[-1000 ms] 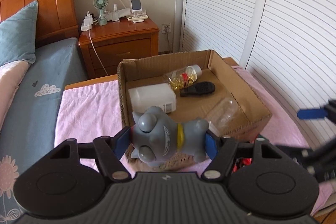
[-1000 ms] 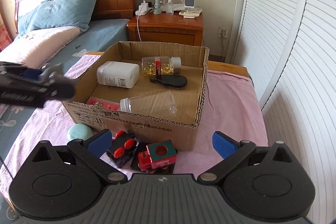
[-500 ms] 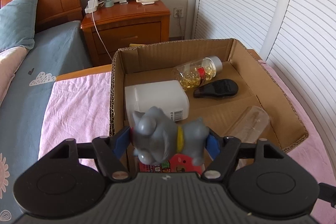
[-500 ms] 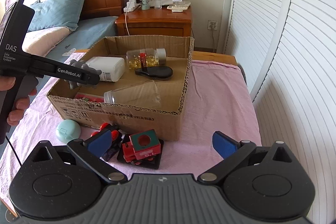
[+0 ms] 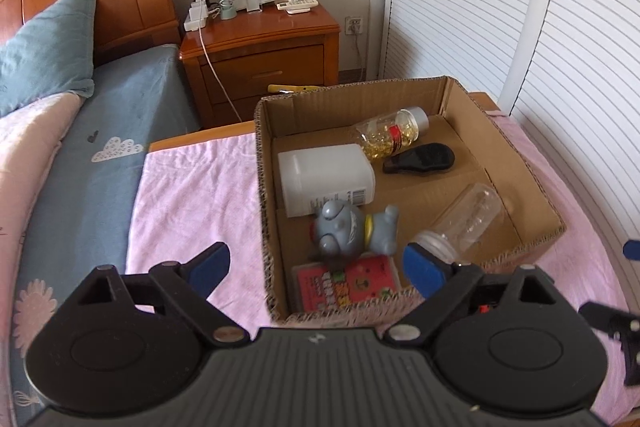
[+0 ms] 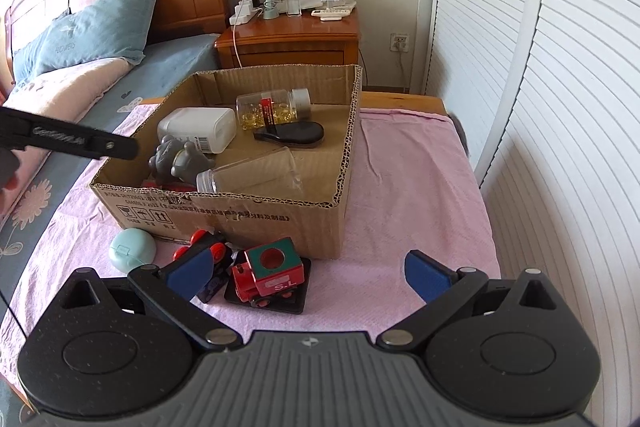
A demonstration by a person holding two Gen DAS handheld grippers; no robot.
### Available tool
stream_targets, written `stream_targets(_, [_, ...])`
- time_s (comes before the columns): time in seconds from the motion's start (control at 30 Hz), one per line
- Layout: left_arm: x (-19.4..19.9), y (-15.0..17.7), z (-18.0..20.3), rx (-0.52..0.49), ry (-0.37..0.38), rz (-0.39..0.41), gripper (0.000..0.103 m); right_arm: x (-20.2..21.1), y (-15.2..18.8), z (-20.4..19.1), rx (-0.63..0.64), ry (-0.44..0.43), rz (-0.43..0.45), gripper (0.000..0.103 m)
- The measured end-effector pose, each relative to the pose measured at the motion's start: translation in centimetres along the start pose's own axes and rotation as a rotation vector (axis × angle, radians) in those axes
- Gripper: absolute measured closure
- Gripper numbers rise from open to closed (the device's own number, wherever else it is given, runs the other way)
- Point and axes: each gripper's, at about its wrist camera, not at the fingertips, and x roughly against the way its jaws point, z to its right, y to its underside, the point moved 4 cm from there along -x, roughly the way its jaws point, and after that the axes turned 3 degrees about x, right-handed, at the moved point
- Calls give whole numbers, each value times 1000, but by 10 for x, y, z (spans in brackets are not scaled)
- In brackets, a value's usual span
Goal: Organize rigid objects
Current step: 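Lower the gray toy into the box and open the left gripper, then move the left gripper to the teal round case while the right gripper approaches the red S.L block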
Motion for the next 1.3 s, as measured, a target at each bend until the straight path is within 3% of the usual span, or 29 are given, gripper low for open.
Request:
stream_targets(0.23, [45, 20, -7, -30, -54, 15, 5, 11, 9, 11, -49, 7, 15, 0])
stream_targets(0.4, [56, 50, -8, 25, -39, 45, 3, 12, 18, 15, -65, 7, 14, 0])
stream_targets(0.73, [21, 109, 6, 121, -58, 71, 3, -8, 29, 17, -74, 35, -29, 0])
stream_targets(1.3, [-23, 123, 12, 155, -31, -6, 3, -61, -6, 3, -81, -14, -47, 0])
